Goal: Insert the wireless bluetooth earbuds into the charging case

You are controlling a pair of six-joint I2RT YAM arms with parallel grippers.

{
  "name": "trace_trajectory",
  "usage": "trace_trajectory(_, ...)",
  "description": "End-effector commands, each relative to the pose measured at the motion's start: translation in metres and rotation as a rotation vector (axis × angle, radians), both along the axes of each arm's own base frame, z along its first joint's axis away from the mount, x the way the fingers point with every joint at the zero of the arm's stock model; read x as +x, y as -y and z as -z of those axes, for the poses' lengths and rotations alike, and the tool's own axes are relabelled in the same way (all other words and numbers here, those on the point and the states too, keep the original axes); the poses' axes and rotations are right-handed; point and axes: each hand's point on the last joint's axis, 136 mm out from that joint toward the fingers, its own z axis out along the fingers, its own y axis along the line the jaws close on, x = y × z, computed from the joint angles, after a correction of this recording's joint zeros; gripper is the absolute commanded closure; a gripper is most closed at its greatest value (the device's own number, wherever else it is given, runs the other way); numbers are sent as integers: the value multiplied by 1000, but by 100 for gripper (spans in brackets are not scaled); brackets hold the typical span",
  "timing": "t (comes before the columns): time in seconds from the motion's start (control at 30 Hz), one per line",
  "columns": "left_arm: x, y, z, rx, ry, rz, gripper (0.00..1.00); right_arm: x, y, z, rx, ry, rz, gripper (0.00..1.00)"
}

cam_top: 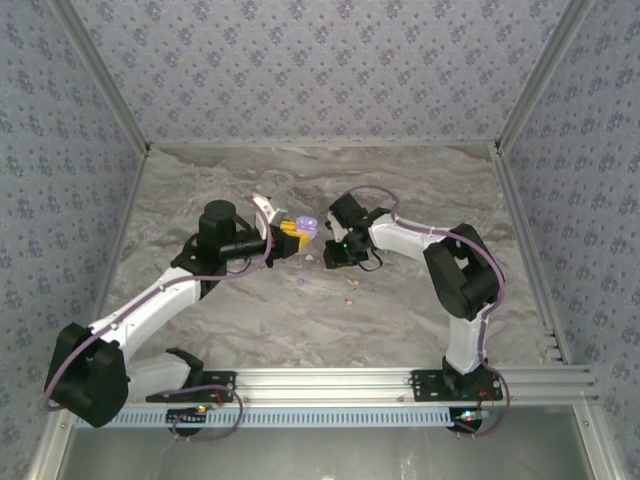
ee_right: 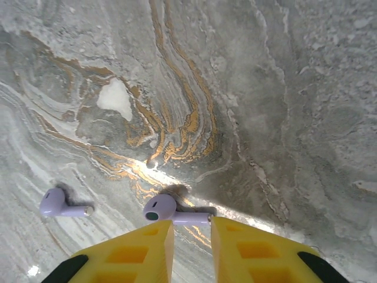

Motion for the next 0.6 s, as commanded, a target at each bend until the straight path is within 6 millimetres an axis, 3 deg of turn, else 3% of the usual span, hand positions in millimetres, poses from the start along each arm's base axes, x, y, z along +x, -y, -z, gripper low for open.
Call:
trace_trajectory(0.0, -3, 0, -10, -4, 43, 9, 81, 2, -7, -20, 33, 24, -64, 74)
trace_trajectory(0.2, -3, 0, -10, -2, 39, 9, 81, 9, -7, -11, 3, 0, -101, 74)
trace_trajectory(0.43, -4, 0, -11, -4, 44, 9, 82, 17, -1, 4, -32, -21, -72, 84)
trace_trajectory(0.57, -4, -1, -12, -4, 45, 7, 82, 16, 1, 13, -44, -40, -74, 85)
